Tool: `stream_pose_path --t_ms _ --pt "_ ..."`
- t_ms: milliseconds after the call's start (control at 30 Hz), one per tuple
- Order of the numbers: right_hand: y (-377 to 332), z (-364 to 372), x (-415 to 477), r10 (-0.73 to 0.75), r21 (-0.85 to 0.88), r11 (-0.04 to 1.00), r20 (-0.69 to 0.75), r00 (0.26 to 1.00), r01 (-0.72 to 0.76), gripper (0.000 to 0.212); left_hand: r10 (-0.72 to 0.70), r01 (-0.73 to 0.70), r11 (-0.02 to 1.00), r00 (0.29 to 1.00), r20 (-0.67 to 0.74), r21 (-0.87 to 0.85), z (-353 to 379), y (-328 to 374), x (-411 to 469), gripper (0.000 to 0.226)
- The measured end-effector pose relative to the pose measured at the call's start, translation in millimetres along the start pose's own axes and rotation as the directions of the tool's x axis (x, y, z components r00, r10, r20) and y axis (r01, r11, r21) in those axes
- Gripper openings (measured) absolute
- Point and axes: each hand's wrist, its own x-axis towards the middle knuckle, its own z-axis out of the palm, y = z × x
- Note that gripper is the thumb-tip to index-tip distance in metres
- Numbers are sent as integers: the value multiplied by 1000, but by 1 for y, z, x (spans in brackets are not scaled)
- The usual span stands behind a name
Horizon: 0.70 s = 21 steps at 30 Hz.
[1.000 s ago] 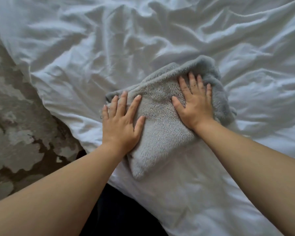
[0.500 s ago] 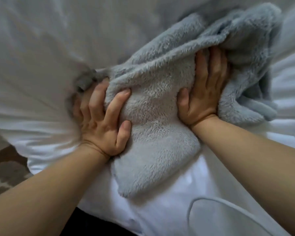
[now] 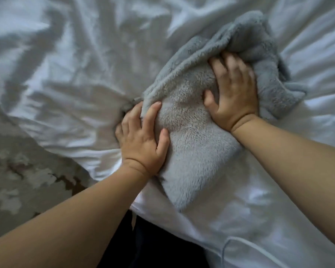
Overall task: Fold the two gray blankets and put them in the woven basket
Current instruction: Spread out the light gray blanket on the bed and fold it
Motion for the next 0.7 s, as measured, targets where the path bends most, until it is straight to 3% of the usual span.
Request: stream_pose_path --t_ms 100,167,233,300,400,467,533,600,633,700 --pt "-16 -32 -4 197 128 970 84 977 -207 61 26 -29 999 992 120 24 -42 11 12 70" --pt "-29 -53 -18 423 286 870 -9 906 -403 52 65 -75 995 985 158 59 -64 24 23 72" --pt "-40 -70 -41 688 396 691 -102 719 -605 46 73 -94 990 979 191 103 -78 40 36 78" --pt "-48 -79 -67 848 440 478 -5 530 -760 49 41 -83 987 958 285 135 -80 58 47 77" --pt "-56 -76 -94 884 443 137 350 311 -886 64 32 -107 974 938 346 199 -73 76 58 52" --pt "-63 -74 -102 852 474 -2 461 247 -881 67 99 -150 981 932 350 121 -67 82 62 38" --pt "-69 -73 -105 847 514 -84 488 210 -854 66 97 -40 989 906 412 -144 -64 76 64 32" --pt "-76 -68 -110 858 540 -142 484 169 -830 64 -4 221 913 846 534 -343 -64 65 65 24" --pt "-80 -66 -110 867 552 -148 472 160 -820 65 -56 294 895 821 569 -335 -66 58 66 21" --pt "-93 -62 -106 880 559 -136 448 160 -818 66 -99 245 948 835 541 -205 -71 47 71 26"
